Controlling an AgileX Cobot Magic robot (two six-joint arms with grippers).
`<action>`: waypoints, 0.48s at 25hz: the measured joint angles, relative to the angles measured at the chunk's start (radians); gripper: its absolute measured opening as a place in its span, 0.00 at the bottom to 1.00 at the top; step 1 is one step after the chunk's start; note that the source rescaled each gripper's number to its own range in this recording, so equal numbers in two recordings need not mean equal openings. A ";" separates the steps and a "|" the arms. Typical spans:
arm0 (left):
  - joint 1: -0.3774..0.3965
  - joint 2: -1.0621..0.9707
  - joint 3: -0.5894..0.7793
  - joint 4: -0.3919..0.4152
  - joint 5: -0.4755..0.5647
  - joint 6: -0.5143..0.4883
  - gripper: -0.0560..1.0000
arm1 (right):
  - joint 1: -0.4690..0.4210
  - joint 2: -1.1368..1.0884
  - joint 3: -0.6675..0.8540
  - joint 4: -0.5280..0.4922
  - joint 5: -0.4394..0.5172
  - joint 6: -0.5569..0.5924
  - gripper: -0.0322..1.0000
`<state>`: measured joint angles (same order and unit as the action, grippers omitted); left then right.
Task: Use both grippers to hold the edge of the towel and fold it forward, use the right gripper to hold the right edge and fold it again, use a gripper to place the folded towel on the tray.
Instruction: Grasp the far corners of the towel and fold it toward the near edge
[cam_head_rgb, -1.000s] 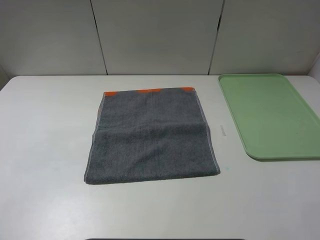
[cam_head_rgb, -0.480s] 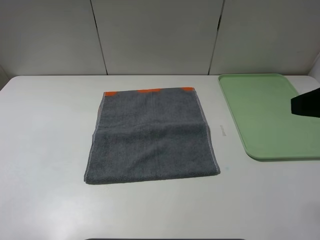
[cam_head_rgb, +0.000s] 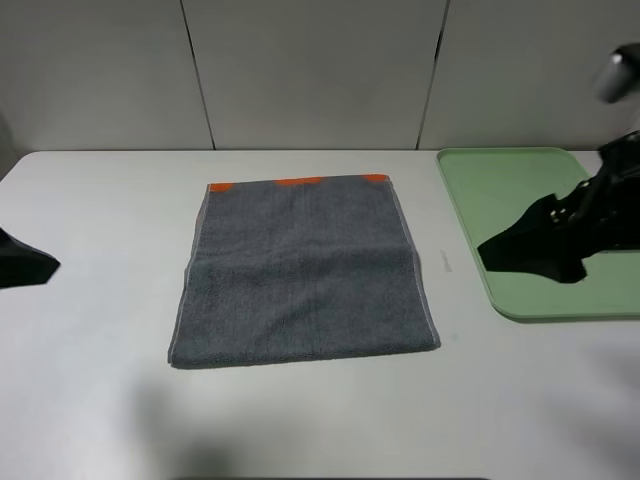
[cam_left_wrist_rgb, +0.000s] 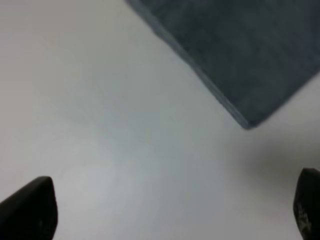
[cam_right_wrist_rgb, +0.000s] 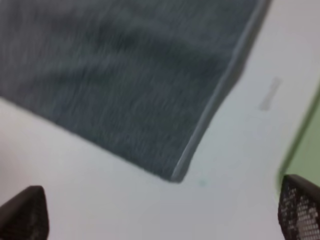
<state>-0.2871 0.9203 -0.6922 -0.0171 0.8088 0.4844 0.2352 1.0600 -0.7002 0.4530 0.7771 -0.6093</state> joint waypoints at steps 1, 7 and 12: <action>-0.031 0.028 0.000 -0.001 -0.003 0.042 0.94 | 0.026 0.030 0.000 -0.006 -0.014 -0.001 1.00; -0.162 0.180 0.000 -0.004 -0.076 0.135 0.94 | 0.196 0.178 0.000 -0.050 -0.117 -0.075 1.00; -0.226 0.314 0.000 -0.028 -0.182 0.144 0.93 | 0.332 0.289 -0.001 -0.132 -0.201 -0.132 1.00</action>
<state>-0.5134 1.2341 -0.6926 -0.0454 0.6271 0.6287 0.5676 1.3494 -0.7008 0.3215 0.5756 -0.7414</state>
